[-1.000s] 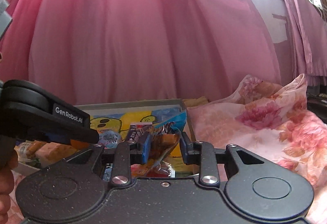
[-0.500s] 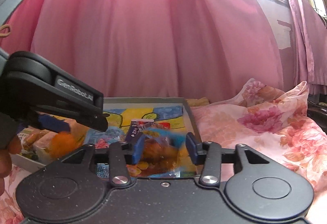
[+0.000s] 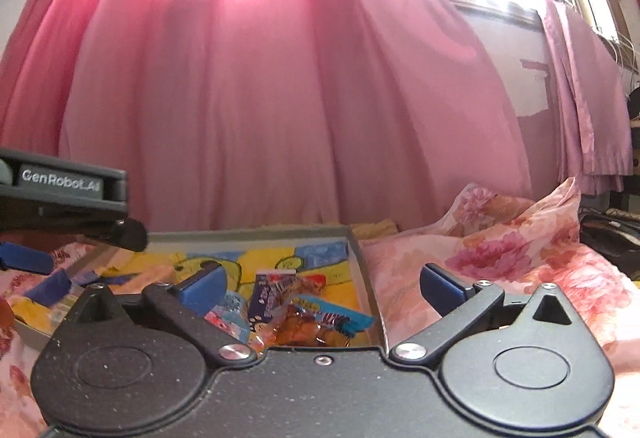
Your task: Organize snacks
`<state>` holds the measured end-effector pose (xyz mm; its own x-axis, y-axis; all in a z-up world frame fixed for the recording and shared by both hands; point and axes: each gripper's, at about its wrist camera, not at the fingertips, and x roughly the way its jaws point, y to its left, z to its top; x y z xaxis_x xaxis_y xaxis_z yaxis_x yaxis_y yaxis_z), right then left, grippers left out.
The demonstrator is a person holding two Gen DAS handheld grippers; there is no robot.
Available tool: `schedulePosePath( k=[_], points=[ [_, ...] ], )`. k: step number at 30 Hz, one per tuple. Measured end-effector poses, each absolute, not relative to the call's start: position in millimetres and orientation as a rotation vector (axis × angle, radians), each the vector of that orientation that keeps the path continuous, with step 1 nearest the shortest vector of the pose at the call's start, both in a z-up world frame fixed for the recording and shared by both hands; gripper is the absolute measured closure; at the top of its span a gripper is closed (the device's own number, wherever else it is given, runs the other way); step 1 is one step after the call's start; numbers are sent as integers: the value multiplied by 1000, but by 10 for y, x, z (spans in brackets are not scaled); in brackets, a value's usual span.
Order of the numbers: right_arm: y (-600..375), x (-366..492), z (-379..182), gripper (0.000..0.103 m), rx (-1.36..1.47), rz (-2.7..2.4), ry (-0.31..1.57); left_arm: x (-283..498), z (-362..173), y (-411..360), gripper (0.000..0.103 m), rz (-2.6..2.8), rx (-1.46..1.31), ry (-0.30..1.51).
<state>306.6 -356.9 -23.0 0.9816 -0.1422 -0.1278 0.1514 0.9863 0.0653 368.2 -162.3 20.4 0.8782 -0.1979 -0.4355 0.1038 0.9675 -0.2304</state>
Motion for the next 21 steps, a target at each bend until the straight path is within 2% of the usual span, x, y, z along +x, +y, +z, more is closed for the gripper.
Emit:
schedulePosePath(
  k=[8,21],
  points=[
    [-3596,2745,-5,1,153,-140,116,3313,395,-1365,1,-90,-153,408],
    [-3497,2179,178,1,147,-101,99,2736,492,-1166,0,-52,-135,405]
  ],
)
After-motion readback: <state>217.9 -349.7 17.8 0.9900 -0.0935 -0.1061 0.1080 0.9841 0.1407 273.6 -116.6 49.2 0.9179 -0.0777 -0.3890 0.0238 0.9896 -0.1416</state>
